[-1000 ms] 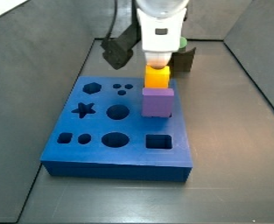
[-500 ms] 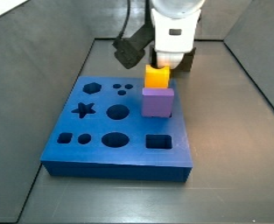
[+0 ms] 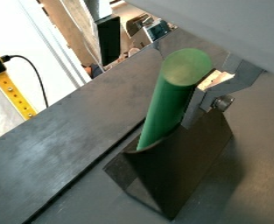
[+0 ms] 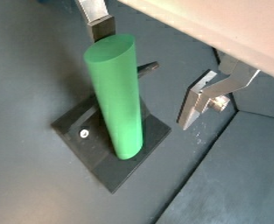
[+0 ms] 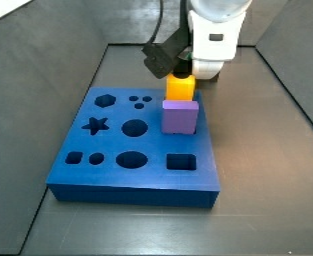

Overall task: Pick up the oval object. Move up. Place the oval object on the fixture. Regrasp the oval object. Move to above the board. Insert the oval object.
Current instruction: Regrasp the oval object, then move to above the board.

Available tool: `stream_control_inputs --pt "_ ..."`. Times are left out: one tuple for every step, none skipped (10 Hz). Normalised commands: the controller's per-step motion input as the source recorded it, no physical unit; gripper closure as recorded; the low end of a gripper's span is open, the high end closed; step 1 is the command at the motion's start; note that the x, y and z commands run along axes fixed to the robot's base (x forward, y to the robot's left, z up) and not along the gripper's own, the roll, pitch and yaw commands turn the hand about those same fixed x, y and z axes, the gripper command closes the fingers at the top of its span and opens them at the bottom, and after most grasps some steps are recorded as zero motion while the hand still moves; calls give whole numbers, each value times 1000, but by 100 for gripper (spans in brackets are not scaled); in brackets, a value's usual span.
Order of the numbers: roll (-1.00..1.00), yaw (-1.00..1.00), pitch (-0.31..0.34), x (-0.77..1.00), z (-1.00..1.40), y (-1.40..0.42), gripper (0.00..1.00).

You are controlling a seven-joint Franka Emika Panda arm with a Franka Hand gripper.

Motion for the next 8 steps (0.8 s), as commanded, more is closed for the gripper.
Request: stream_control_inputs --pt "100 93 130 183 -22 -21 0" --pt "0 0 0 0 0 0 100" --pt "139 -85 -62 -24 1000 -95 100" --pt "137 -90 -57 -26 1000 -95 100" --pt "105 -109 -29 -29 1000 -89 100" --pt "81 -112 -16 -28 1000 -84 100" --pt "44 -105 20 -30 1000 -81 100" --pt "25 -96 55 -32 1000 -78 100"
